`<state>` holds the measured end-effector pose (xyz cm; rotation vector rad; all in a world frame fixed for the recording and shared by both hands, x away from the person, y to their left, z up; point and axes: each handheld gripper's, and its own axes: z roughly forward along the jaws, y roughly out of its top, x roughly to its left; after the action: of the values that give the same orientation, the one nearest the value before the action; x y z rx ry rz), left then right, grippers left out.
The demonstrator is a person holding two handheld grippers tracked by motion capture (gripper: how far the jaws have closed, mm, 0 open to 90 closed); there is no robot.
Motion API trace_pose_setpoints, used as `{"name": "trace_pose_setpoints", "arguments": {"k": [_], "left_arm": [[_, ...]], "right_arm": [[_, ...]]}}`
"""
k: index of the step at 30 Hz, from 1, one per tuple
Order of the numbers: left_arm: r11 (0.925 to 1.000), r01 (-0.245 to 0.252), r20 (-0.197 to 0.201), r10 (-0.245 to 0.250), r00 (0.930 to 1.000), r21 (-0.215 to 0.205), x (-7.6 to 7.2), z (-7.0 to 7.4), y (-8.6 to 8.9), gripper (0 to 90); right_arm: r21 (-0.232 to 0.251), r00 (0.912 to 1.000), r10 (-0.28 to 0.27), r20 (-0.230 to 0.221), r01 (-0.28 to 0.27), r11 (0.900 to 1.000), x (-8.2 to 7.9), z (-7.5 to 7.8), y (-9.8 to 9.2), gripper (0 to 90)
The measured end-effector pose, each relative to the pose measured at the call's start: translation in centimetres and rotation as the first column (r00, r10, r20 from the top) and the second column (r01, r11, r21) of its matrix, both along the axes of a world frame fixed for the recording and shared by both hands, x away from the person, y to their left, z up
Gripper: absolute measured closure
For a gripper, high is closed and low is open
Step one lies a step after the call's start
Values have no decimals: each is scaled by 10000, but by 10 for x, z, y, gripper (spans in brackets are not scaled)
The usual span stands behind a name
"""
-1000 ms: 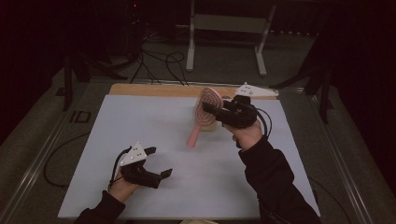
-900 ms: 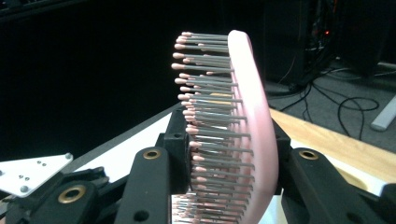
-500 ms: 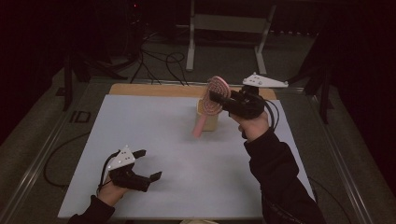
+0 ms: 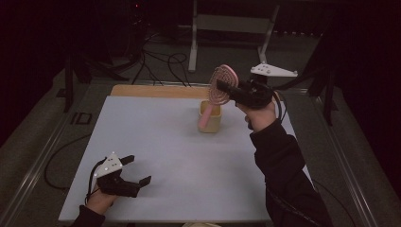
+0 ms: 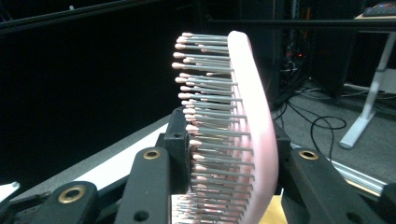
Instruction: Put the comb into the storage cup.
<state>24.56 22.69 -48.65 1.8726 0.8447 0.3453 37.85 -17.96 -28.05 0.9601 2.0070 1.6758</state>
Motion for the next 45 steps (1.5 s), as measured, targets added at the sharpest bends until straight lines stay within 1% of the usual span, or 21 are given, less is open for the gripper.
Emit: {"name": "trace_pose_setpoints", "arguments": {"k": [4,10,12,13,18,24,27,32,40,45], "left_arm": [[9997,-252,-30,252,9997,-18,-2,-3,6,2],[9991,-427,64,427,9991,-23,-5,-5,13,2],[9991,-425,106,426,9990,-42,-6,-5,14,1],[9989,-455,103,456,9989,-66,-7,-5,15,2],[9986,-485,133,488,9987,-214,-6,-5,16,2],[9987,-435,340,444,9984,-281,-7,-5,14,2],[9989,-429,356,436,9984,-198,-7,-5,14,2],[9991,-371,316,377,9988,-191,-7,-5,12,2],[9996,-257,370,262,9990,-131,-7,-5,10,1],[9994,-293,409,300,9987,-177,-7,-5,10,2]], "right_arm": [[-43,9999,-78,64,78,10000,4,3,-2,646],[-151,9995,-263,152,266,9995,10,9,-5,646],[-134,9995,-287,150,289,9995,12,10,-6,646],[-157,9990,-385,225,388,9991,14,13,-7,646],[-221,9974,-603,392,612,9979,21,19,-10,646],[-229,9952,-839,505,851,9961,29,21,-13,646],[-224,9938,-978,537,991,9948,33,20,-13,646],[-198,9918,-1155,538,1167,9930,39,16,-14,646],[-231,9902,-1267,594,1283,9915,51,4,-14,646],[-263,9899,-1346,445,1358,9904,58,-4,-14,646]]}}
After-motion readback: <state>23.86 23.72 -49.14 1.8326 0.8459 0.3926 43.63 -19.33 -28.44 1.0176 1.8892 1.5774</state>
